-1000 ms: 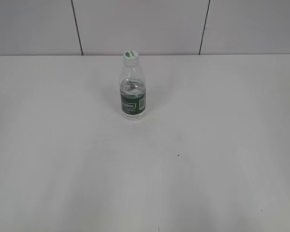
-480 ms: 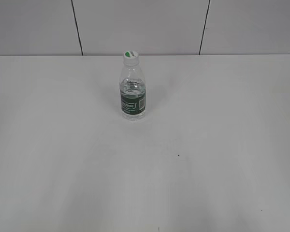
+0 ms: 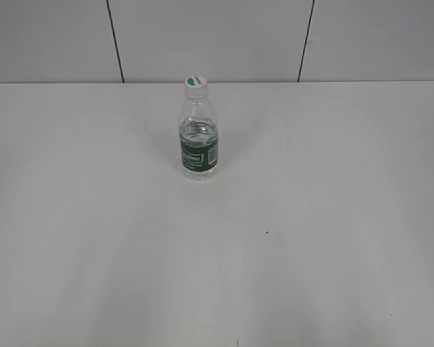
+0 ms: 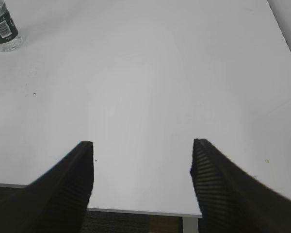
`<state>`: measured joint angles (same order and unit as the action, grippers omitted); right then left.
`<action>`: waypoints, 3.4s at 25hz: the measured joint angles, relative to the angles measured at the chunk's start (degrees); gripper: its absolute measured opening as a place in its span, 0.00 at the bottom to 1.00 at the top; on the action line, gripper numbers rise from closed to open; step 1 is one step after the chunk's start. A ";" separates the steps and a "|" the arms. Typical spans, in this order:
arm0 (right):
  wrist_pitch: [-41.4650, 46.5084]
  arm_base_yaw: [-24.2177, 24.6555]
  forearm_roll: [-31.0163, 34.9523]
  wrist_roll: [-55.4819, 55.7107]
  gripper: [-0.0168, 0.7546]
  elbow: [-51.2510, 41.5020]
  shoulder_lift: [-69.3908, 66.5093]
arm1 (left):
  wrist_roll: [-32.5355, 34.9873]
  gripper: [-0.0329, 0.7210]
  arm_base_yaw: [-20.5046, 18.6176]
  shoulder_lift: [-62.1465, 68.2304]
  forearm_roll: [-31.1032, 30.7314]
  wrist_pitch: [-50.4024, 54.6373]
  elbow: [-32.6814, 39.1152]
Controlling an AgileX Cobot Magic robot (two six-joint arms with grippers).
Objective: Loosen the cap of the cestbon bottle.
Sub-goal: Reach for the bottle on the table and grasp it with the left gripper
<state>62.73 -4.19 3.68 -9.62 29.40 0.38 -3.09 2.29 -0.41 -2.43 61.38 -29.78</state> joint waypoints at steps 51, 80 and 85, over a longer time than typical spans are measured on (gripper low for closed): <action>0.00 0.00 0.00 0.00 0.65 0.00 0.00 | -10.41 0.37 0.00 93.53 -21.47 -117.15 -1.53; 0.00 0.00 0.00 0.00 0.65 0.00 0.00 | -26.65 0.37 -1.17 125.25 -69.67 -129.75 -29.25; 0.00 0.00 0.00 0.00 0.65 0.00 0.00 | -26.65 0.37 -1.24 125.32 -64.23 -129.27 -29.25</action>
<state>62.73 -4.19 3.68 -9.62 29.40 0.38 -29.74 1.05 124.91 -66.66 -67.89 -59.03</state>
